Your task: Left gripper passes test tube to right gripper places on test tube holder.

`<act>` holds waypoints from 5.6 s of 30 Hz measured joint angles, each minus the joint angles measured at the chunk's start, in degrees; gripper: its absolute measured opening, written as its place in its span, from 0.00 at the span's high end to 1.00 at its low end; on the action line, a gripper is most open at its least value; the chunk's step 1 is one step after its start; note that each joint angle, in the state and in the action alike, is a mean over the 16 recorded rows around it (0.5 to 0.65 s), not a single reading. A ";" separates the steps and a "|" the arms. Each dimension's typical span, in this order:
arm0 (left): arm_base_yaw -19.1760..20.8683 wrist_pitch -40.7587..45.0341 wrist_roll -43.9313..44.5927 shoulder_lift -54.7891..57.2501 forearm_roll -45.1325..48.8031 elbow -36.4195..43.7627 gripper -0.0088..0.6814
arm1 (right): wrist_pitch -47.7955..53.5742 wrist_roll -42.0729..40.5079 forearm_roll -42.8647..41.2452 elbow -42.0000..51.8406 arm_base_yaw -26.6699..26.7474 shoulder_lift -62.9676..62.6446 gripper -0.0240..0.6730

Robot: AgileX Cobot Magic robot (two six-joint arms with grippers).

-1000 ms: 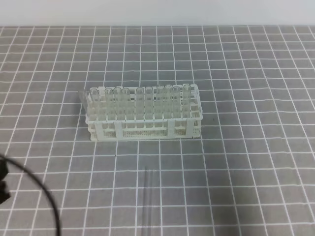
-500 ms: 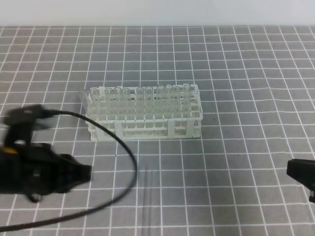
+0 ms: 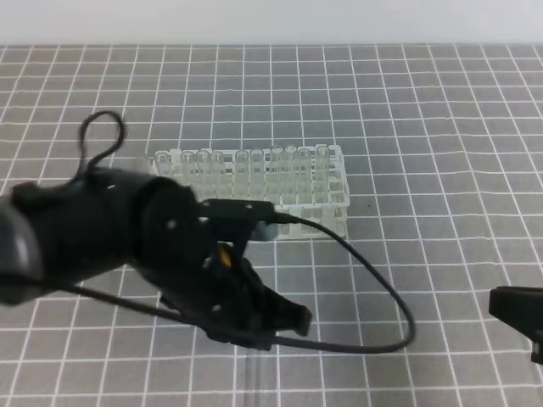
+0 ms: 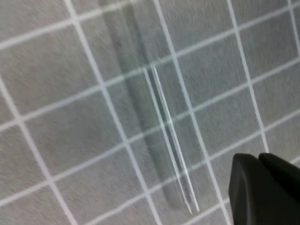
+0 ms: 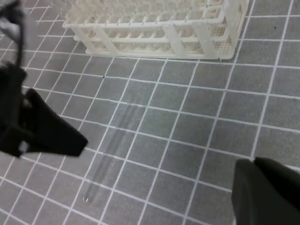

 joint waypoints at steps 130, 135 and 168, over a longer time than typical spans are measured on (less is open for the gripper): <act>-4.65 -45.77 -18.22 -32.25 29.01 27.75 0.93 | -1.45 9.82 -6.80 -21.06 23.33 19.54 0.98; -1.67 -49.38 -18.89 -32.16 28.97 28.67 0.90 | -7.87 12.71 -12.55 -23.89 30.41 21.30 0.98; 1.89 -55.17 -17.96 -32.20 36.71 28.77 0.91 | -63.27 4.18 -19.83 -6.09 58.95 10.53 0.71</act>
